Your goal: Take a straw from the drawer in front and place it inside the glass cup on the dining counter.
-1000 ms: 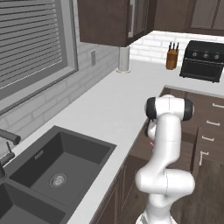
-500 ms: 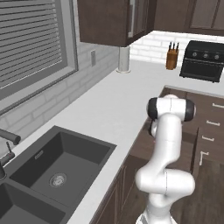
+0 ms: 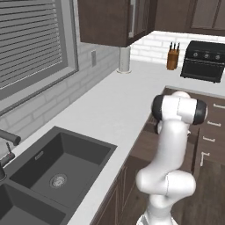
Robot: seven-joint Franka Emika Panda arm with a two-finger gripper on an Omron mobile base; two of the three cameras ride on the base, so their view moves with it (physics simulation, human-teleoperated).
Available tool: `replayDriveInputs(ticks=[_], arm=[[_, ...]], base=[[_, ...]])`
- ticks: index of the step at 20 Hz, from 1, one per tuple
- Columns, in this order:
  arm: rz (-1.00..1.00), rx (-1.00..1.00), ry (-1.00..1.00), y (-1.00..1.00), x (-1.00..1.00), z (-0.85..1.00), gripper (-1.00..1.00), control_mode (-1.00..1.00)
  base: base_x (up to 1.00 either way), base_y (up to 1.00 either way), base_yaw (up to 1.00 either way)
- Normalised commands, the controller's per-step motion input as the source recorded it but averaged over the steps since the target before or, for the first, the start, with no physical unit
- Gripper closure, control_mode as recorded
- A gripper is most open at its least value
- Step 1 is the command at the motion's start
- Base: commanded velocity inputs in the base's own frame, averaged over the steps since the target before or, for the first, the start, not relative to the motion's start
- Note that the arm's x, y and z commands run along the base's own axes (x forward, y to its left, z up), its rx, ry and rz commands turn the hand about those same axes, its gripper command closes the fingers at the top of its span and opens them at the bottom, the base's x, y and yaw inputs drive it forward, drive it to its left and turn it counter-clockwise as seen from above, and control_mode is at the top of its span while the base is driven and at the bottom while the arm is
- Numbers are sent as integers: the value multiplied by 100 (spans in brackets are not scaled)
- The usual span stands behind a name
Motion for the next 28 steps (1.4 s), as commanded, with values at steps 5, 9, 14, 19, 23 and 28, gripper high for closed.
replayDriveInputs(ticks=[5,9,14,19,23,28], arm=[[0,-8,0,0,-52,100,100,-100],[0,-2,0,0,-45,100,100,-100],[0,0,10,-7,-23,100,100,-100],[0,4,18,-12,-14,100,100,-100],[0,8,20,-12,-11,100,100,-100],[0,7,8,-11,-35,100,100,-100]], base=[[0,0,0],[0,0,0],[0,0,0],[0,0,0],[0,0,0],[0,0,0]])
